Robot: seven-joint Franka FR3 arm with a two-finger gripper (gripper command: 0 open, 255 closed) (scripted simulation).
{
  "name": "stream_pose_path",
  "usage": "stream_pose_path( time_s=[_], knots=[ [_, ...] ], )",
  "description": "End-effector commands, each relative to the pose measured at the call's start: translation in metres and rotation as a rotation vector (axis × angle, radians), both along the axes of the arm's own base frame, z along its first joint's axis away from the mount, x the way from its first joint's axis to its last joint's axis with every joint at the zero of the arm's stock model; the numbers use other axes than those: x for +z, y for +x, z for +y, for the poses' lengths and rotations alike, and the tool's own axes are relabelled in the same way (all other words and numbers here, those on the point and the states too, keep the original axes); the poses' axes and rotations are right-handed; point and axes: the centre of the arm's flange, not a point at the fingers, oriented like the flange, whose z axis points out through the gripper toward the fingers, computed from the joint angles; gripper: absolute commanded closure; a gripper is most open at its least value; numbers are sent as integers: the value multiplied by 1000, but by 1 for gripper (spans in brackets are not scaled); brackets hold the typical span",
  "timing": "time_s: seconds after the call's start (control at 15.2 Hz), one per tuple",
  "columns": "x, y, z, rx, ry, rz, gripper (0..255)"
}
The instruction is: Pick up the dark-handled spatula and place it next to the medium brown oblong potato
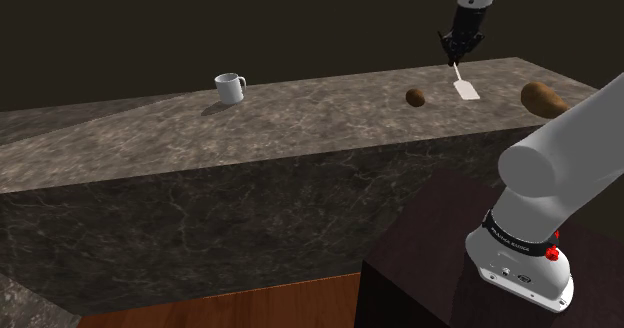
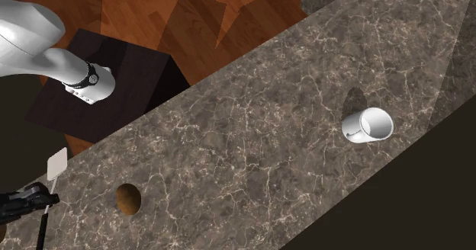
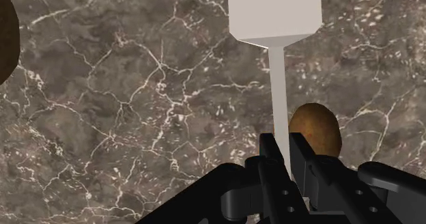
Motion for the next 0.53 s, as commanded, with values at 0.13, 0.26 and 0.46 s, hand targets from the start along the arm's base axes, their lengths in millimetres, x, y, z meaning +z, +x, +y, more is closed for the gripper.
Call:
stream_pose_path(
  time_s=[0.13,0.26,0.46],
  knots=[
    [-1,-43,-34,2,0,0,255],
    [-1,-57,-46,2,0,0,255],
    [-17,-57,-46,2,0,0,255]
  ],
)
